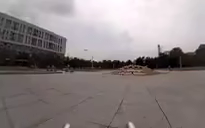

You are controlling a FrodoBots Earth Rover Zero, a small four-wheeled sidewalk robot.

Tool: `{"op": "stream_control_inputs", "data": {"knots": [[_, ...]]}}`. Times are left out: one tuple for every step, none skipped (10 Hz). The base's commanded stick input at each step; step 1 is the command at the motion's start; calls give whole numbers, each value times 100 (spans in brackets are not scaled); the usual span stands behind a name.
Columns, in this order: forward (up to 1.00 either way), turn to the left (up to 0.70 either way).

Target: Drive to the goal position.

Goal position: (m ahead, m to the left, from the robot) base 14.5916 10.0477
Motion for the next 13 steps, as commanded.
{"op": "stream_control_inputs", "data": {"knots": [[85, 0], [85, 0], [85, 0], [85, 0], [85, 0], [85, 0], [85, 0], [85, 0], [85, 0], [85, 0], [85, 0], [85, 0], [85, 6]]}}
